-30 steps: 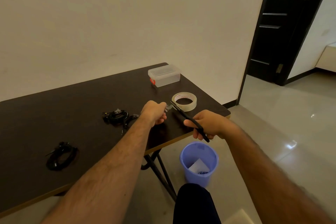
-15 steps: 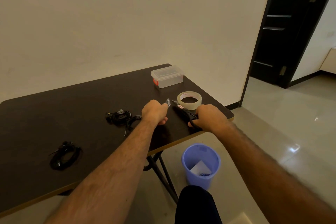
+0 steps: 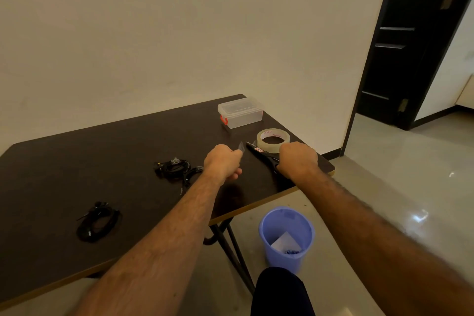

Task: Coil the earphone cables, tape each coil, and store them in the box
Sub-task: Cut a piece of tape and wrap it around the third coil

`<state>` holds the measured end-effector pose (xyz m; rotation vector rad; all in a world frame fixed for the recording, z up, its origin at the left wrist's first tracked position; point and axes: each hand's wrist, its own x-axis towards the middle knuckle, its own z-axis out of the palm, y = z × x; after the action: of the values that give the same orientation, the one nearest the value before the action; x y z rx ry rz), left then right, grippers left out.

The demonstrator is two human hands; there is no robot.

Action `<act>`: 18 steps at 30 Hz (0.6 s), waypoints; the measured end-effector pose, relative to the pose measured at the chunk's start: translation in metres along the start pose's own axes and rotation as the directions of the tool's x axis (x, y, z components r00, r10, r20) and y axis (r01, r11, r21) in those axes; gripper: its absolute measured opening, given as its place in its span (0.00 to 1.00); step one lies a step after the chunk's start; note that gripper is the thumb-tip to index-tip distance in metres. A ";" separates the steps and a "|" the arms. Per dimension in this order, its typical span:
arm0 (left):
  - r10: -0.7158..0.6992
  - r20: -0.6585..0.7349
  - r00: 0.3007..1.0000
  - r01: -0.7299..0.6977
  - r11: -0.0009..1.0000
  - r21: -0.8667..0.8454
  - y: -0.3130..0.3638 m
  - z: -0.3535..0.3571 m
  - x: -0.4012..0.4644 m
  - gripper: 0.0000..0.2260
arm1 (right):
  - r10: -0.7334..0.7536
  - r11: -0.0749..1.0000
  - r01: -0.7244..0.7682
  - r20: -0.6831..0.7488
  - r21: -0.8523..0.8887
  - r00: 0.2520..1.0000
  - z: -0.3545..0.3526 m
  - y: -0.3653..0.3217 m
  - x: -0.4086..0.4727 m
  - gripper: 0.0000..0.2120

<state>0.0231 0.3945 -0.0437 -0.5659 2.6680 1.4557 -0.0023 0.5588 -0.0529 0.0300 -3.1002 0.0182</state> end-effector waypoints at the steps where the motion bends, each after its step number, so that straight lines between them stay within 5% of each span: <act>1: 0.008 -0.002 1.000 -0.008 1.000 0.001 -0.001 -0.002 -0.001 0.09 | 0.011 1.000 -0.011 -0.004 -0.009 1.000 -0.001 -0.001 0.000 0.17; 9: 0.053 0.001 0.999 -0.053 0.999 -0.013 -0.007 -0.021 -0.006 0.08 | 0.042 0.998 -0.046 0.105 0.038 0.994 -0.008 -0.001 0.006 0.19; 13: 0.087 0.062 0.994 -0.085 0.996 -0.028 -0.007 -0.032 -0.015 0.07 | 0.041 0.996 -0.038 -0.037 0.080 0.998 -0.015 -0.006 0.003 0.15; 16: 0.124 0.170 0.978 -0.111 0.990 -0.084 -0.008 -0.046 -0.023 0.07 | -0.074 0.942 0.109 -0.120 0.317 0.990 -0.027 -0.018 0.002 0.08; 18: 0.156 0.242 0.958 -0.134 0.985 -0.107 -0.010 -0.058 -0.030 0.06 | -0.192 0.802 0.200 -0.074 0.563 0.979 -0.037 -0.029 -0.002 0.06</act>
<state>0.0624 0.3509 -0.0135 -0.1771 2.5023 1.5720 0.0015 0.5304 -0.0154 0.3667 -2.9272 0.9304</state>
